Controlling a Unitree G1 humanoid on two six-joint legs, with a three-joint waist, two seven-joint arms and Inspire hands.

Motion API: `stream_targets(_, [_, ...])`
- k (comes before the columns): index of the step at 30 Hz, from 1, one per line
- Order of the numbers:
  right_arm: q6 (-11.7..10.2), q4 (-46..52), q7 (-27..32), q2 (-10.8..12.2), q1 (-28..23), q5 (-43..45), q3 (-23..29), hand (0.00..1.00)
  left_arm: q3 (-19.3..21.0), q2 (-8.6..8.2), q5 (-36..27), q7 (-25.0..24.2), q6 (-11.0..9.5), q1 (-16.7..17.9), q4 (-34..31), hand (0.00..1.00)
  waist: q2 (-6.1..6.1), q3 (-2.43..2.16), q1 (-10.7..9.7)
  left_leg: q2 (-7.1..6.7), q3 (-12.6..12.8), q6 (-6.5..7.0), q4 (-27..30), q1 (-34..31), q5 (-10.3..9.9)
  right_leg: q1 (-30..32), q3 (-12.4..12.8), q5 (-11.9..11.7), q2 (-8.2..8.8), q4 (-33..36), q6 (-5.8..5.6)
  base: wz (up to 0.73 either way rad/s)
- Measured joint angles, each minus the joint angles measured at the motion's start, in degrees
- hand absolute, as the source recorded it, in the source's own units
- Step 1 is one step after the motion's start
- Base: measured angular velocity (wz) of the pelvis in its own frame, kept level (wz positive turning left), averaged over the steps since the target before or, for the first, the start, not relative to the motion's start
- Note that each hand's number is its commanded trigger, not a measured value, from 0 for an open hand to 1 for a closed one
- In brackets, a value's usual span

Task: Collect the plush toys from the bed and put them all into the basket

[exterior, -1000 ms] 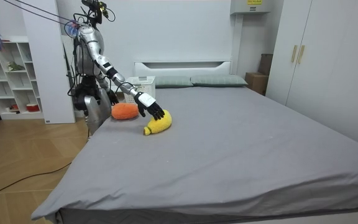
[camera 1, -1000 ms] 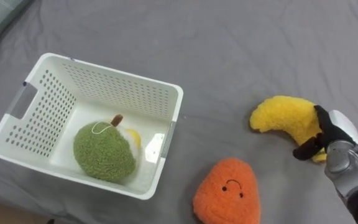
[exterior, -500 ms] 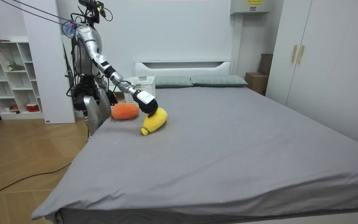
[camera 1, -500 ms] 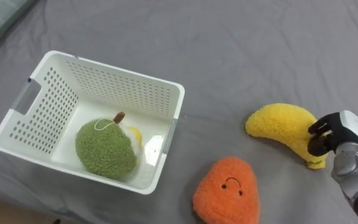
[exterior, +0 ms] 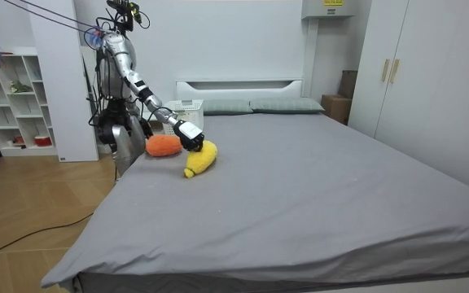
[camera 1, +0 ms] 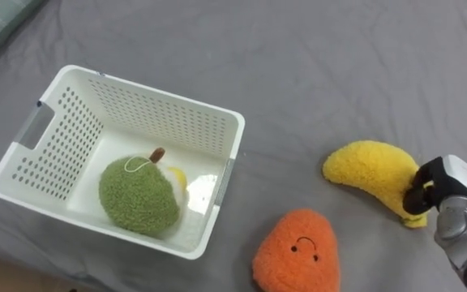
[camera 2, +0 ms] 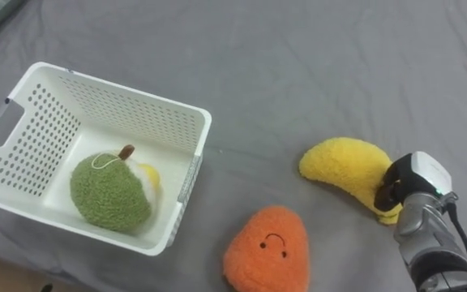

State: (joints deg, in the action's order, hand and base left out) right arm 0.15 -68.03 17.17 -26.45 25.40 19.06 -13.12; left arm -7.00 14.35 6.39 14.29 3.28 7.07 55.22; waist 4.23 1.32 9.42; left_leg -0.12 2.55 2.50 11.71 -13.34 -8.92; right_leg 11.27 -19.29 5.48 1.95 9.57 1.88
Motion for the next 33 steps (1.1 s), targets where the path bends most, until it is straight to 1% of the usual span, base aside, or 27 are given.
stream_targets(4, [-0.92,0.02,1.14,-0.01,-0.84,0.03,0.01,1.00,-0.03,0.05,0.00,-0.49,-0.50,0.06,0.01,0.00,-0.48,0.01,0.15,0.00,0.00,-0.02,0.01,0.06,0.05,-0.08,-0.28,0.00,0.03,0.02,0.00,0.00])
stream_targets(8, [-1.96,-0.05,1.44,-0.01,-0.99,0.64,0.60,1.00,0.02,0.06,0.07,-0.52,-1.28,0.15,-0.05,0.00,-0.63,0.00,-0.03,-0.04,0.02,-0.03,-0.07,0.12,0.21,-0.08,-0.19,0.00,0.05,0.02,0.00,0.00])
stream_targets(11, [-2.13,0.84,1.52,-0.01,-0.90,1.40,1.54,1.00,0.02,0.05,0.07,-0.46,-1.31,0.15,-0.15,0.00,-0.75,-0.07,-0.38,-0.05,0.01,-0.02,0.01,0.12,0.27,-0.09,0.16,0.00,0.11,0.07,0.00,-0.01])
stream_targets(13, [-2.06,3.29,1.43,-0.04,-0.90,1.93,3.52,1.00,0.10,0.01,0.54,-0.48,-1.31,0.23,-0.16,0.00,-0.87,-0.13,-0.41,-0.05,0.57,0.00,-0.10,0.42,0.30,-0.08,0.37,0.00,0.23,0.06,0.00,-0.09])
stream_targets(15, [-2.05,4.84,1.42,-0.11,-0.93,1.87,3.72,1.00,0.14,0.01,0.42,-0.49,-1.32,0.22,-0.19,0.00,-0.88,-0.21,-0.74,-0.04,0.58,0.01,-0.25,0.77,0.34,-0.17,0.50,0.00,0.46,0.12,0.00,-0.07])
stream_targets(17, [-2.00,7.65,1.38,-0.11,-1.14,1.97,3.72,1.00,0.23,0.01,-0.01,-0.55,-1.41,0.25,-0.12,0.00,-0.85,-0.24,-1.19,-0.08,0.79,0.03,-0.59,1.06,0.55,-0.19,1.07,0.00,0.49,0.17,0.00,-0.11])
stream_targets(18, [-2.03,10.03,1.37,-0.11,-1.35,2.00,3.72,1.00,0.26,0.01,-0.01,-0.55,-1.45,0.37,-0.05,0.00,-0.77,-0.29,-1.18,-0.05,1.48,0.04,-0.89,1.53,0.63,-0.20,1.87,0.00,0.45,0.19,0.00,-0.27])
stream_targets(19, [-2.14,12.08,1.38,-0.11,-1.47,2.12,3.72,1.00,0.27,-0.09,-0.08,-0.54,-1.54,0.47,-0.03,0.00,-0.76,-0.30,-1.29,-0.02,2.13,0.04,-1.04,2.10,0.64,-0.46,2.21,0.00,0.43,0.21,0.00,-0.26])
stream_targets(20, [-2.15,13.12,1.38,-0.11,-1.65,2.16,3.73,1.00,0.29,-0.14,-0.07,-0.51,-1.69,0.46,-0.06,0.00,-0.71,-0.38,-1.52,-0.03,2.22,0.05,-1.04,2.23,0.64,-0.58,2.23,0.00,0.45,0.21,0.00,-0.13])
stream_targets(21, [-2.14,15.26,1.36,-0.11,-2.16,2.24,3.70,1.00,0.33,-0.13,-0.02,-0.31,-2.32,0.29,0.02,0.00,-0.53,-0.40,-1.65,-0.03,2.56,0.05,-1.11,2.56,0.65,-0.85,2.34,0.00,0.44,0.21,0.00,-0.04])
stream_targets(22, [-2.09,16.46,1.28,-0.11,-2.48,2.26,3.68,1.00,0.39,-0.14,0.02,-0.27,-2.50,0.24,0.05,0.00,-0.33,-0.45,-1.63,0.00,2.83,0.06,-1.19,2.76,0.66,-0.92,2.77,0.00,0.41,0.23,0.00,-0.17])
stream_targets(23, [-2.08,19.46,0.84,-0.15,-3.16,2.63,3.68,1.00,0.85,-0.23,0.19,-0.27,-2.50,0.33,0.17,0.00,0.12,-0.51,-1.67,0.08,3.60,0.06,-1.33,3.22,0.66,-1.04,3.57,0.00,0.32,0.20,0.01,-0.18])
stream_targets(25, [-2.16,27.00,-0.01,-0.15,-5.94,4.10,4.27,1.00,2.99,-0.43,1.10,-0.24,-2.60,1.57,0.44,0.00,0.50,-0.50,-2.55,0.08,3.44,0.05,-1.54,4.68,0.65,-2.59,3.37,0.01,0.32,0.04,-0.01,-0.06])
stream_targets(28, [-2.22,34.29,-1.17,-0.15,-9.35,5.87,5.87,1.00,4.97,-0.44,2.84,0.12,-2.80,3.78,-0.10,0.00,0.99,-0.74,-3.22,0.09,3.32,0.04,-2.32,7.09,0.63,-4.57,3.47,0.09,0.26,0.00,-0.12,0.00])
stream_targets(30, [-2.17,36.66,-1.53,-0.14,-9.92,6.36,6.09,1.00,5.86,-0.47,2.84,0.37,-2.88,4.48,-0.12,0.00,1.26,-0.85,-3.49,0.10,3.51,0.05,-2.48,8.02,0.62,-5.32,3.62,0.09,0.25,-0.02,-0.12,-0.05])
stream_targets(31, [-2.15,38.39,-2.08,-0.14,-10.26,6.57,6.32,1.00,6.29,-0.49,2.88,0.38,-2.91,4.91,-0.25,0.00,1.48,-1.08,-3.61,0.10,3.79,0.05,-2.50,8.25,0.61,-5.50,3.75,0.09,0.22,-0.05,-0.12,-0.08])
stream_targets(33, [-2.15,40.48,-3.18,-0.14,-10.83,6.55,6.90,1.00,6.47,-0.54,2.84,0.38,-2.87,5.21,0.07,0.00,1.56,-1.08,-3.61,0.11,4.08,0.05,-2.49,8.95,0.61,-6.22,4.36,0.08,0.10,-0.18,-0.11,-0.09])
